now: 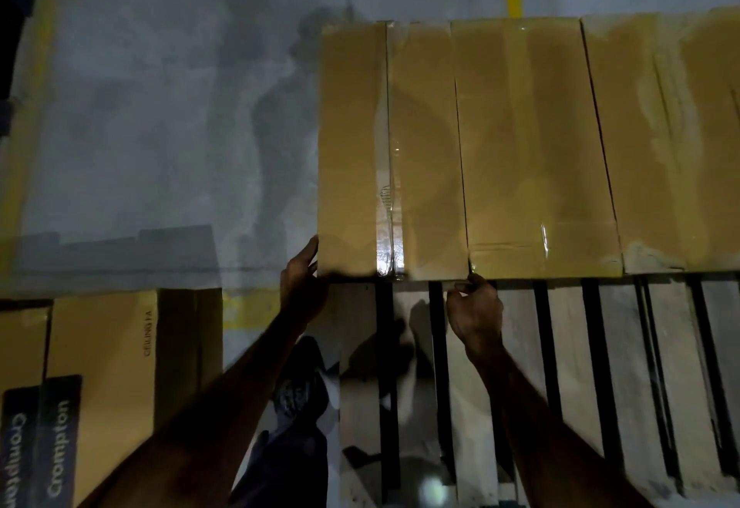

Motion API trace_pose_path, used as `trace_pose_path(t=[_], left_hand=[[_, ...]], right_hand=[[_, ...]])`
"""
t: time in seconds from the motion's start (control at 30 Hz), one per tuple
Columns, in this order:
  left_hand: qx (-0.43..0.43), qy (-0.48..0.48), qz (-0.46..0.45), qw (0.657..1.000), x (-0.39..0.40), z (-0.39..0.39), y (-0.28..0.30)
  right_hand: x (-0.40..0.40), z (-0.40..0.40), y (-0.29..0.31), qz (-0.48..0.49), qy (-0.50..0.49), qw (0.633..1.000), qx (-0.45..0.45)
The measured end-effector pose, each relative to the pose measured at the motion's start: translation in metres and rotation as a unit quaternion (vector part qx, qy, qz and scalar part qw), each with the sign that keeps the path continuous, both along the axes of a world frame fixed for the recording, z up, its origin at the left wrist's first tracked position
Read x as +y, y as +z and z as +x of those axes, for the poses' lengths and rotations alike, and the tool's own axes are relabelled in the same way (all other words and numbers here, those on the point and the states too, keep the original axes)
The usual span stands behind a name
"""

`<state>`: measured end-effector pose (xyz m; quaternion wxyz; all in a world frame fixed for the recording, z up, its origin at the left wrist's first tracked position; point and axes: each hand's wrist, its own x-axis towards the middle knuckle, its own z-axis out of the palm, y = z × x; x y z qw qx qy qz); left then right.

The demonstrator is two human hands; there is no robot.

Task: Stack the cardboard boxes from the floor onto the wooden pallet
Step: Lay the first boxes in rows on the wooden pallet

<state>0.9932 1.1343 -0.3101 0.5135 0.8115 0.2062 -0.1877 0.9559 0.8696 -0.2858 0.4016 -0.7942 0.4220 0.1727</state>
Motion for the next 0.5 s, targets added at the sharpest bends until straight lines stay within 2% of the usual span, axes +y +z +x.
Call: trace_pose_path(t=[0.1, 0.5], left_hand=[[0.042, 0.02, -0.004, 0.999, -0.002, 0.001, 0.002], [0.065, 0.01, 0.032, 0.997, -0.004, -0.011, 0.026]], right_hand=[[0.002, -0.002, 0.0, -0.004, -0.009, 1.0, 0.0], [-0.036, -0.029, 0.019, -0.024, 0.067, 0.997, 0.005]])
